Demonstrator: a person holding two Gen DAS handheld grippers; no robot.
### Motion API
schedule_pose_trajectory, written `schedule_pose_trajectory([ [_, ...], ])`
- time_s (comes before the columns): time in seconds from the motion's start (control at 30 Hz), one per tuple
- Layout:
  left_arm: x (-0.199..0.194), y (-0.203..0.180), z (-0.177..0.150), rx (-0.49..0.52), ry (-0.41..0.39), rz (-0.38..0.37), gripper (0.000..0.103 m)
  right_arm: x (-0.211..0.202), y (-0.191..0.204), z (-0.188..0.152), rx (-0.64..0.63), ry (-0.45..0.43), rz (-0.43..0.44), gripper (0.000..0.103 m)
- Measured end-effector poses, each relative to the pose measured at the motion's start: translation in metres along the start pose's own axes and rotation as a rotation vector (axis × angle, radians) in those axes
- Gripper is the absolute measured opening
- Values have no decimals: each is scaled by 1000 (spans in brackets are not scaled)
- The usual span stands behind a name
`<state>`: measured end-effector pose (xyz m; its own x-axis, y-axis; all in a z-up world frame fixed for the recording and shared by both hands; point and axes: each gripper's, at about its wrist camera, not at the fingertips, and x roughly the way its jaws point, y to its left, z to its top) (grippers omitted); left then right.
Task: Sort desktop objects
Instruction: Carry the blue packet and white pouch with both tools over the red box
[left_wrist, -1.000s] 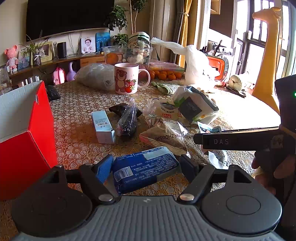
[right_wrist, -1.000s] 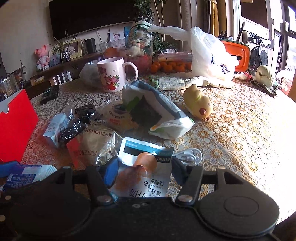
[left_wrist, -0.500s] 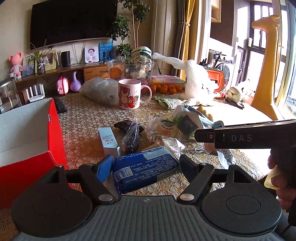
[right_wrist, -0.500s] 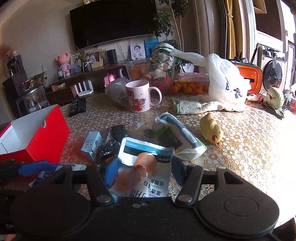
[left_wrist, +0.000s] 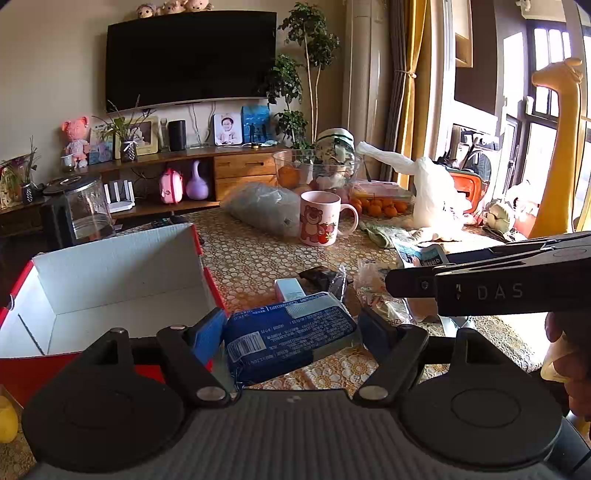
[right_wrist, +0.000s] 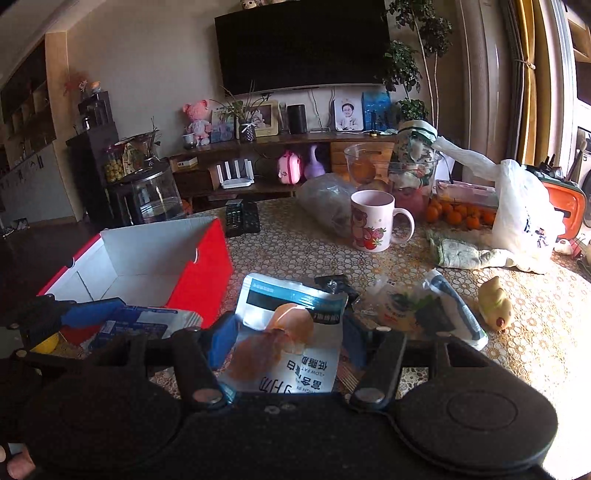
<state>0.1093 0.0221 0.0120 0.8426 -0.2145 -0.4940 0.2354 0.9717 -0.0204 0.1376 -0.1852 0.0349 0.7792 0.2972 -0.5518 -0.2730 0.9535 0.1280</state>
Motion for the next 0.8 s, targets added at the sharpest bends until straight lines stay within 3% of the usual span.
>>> schedule_pose_trajectory([
  [0.47,-20,92,23,-2,-29,168,78,36,84,42,-144,-15,137,60],
  [0.8,4,154,27,-24,36,244,78,85,120,63,-188,25,176,60],
])
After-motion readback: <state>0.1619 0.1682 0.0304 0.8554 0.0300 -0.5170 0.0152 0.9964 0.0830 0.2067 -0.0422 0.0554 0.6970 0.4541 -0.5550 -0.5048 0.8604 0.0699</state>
